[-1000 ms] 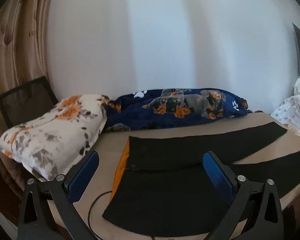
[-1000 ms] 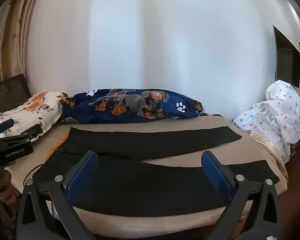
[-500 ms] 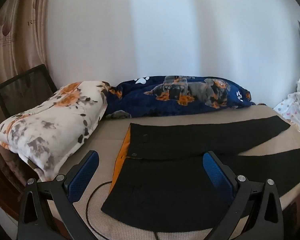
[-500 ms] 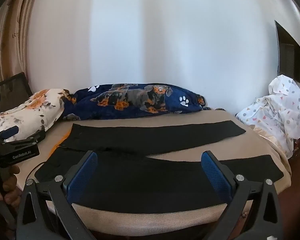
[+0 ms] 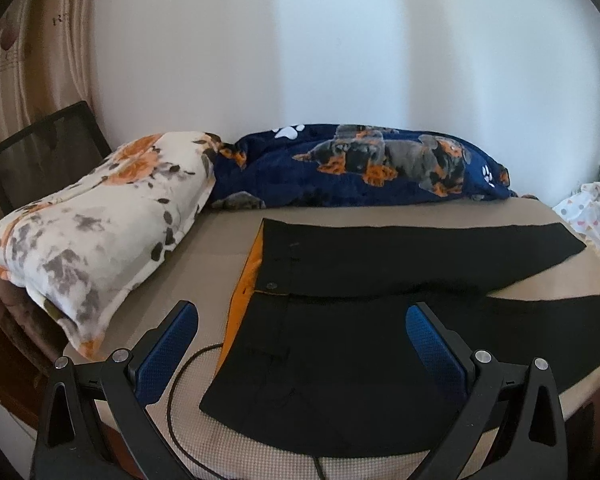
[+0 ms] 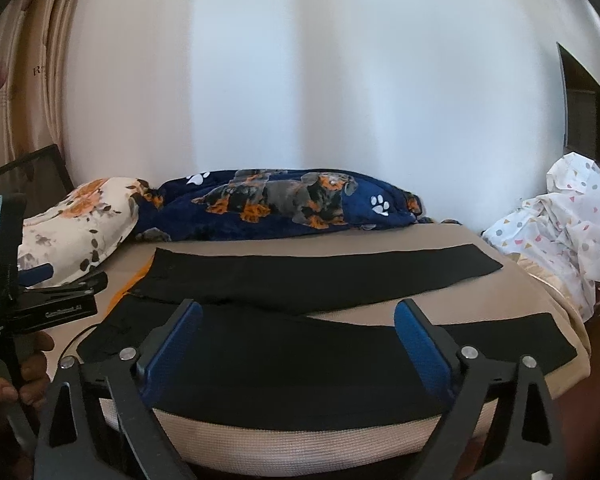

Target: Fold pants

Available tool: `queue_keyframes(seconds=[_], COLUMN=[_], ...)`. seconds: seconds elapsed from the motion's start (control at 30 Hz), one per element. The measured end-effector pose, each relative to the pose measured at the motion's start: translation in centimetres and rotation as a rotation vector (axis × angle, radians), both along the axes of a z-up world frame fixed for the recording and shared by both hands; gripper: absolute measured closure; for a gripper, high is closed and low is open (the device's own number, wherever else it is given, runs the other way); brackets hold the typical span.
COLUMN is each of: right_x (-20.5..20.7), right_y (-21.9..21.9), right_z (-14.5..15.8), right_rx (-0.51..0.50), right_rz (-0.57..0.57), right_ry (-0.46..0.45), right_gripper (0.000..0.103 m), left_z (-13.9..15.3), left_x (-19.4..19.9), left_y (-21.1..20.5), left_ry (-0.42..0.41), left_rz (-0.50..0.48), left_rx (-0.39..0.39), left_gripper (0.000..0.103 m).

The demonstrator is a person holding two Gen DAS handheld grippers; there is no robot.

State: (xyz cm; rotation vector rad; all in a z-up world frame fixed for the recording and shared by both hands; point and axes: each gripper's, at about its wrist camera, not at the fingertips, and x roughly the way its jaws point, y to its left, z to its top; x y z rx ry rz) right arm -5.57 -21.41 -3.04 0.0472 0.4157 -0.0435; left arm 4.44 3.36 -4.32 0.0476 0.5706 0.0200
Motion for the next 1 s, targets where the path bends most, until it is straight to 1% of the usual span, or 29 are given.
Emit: queue_keyframes(seconds=[0.13,0.53,0.7,1.0], right_x=[0.6,2.1,3.6,5.0], right_y=[0.4,1.0,1.2,0.9], right_z=[0.0,-0.8,-1.5,-2.7], right_rx=[-0.005,-0.01,-0.023,-0.041], right_rz=[0.012,0.034,0.012,-0.011], right_ry=[0.017,0.056,0.105,0.159], right_gripper=[0.01,0.013,0.013,0.013], left_z=[-0.4,-1.5,-1.9,-2.2], left_x=[0.1,1.3,1.7,1.8], left_y=[-0.2,0.1,0.3,0.6], left_ry=[-0.009,0.019,0.014,0.004], left_rz=[-0.012,-0.015,-0.014,-0.032], left_rx=[0.026,0.03,0.026,0.034], left_gripper=[0.0,0.0,0.0,0.0])
